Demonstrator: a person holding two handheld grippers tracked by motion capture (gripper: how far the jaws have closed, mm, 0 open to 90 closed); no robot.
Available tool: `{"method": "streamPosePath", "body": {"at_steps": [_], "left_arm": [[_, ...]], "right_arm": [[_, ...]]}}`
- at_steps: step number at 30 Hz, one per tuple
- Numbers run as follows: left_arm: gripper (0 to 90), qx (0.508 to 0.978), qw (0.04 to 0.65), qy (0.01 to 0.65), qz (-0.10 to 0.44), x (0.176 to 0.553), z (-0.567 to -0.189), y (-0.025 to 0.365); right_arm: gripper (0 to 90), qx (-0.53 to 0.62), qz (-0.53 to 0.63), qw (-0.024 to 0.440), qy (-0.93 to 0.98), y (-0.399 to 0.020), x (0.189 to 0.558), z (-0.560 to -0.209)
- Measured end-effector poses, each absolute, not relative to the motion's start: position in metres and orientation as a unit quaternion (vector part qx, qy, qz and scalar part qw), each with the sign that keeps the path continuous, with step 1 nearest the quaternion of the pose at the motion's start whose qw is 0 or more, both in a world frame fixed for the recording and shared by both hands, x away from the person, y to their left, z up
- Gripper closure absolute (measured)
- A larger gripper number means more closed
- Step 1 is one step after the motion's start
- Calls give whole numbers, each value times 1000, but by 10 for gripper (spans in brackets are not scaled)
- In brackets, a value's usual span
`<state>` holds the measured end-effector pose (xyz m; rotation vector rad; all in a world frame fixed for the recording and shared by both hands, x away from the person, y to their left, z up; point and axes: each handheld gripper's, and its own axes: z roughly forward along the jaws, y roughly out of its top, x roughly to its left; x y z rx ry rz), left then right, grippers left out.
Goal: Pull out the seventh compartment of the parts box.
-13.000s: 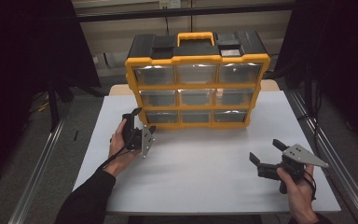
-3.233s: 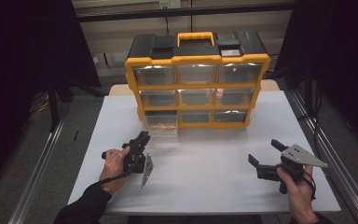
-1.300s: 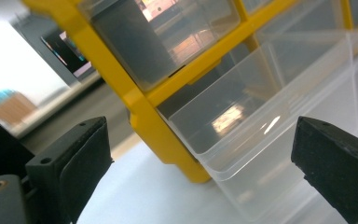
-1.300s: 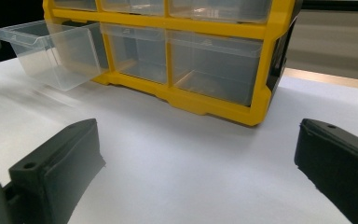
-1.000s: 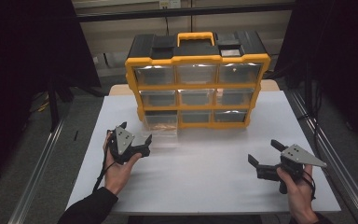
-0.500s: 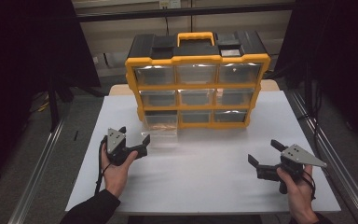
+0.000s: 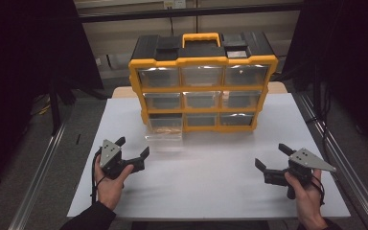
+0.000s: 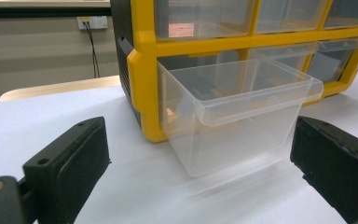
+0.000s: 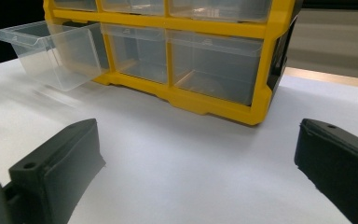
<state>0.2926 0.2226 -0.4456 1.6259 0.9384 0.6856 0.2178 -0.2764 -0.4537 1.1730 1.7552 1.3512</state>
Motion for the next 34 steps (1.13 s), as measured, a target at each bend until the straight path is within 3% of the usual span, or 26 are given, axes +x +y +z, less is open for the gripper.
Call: {"method": "streamPosePath", "body": {"at_steps": [34], "left_arm": [[46, 691, 533, 389, 295, 264, -442, 253]], "right_arm": [[1, 446, 513, 313, 663, -278, 218, -454]]}}
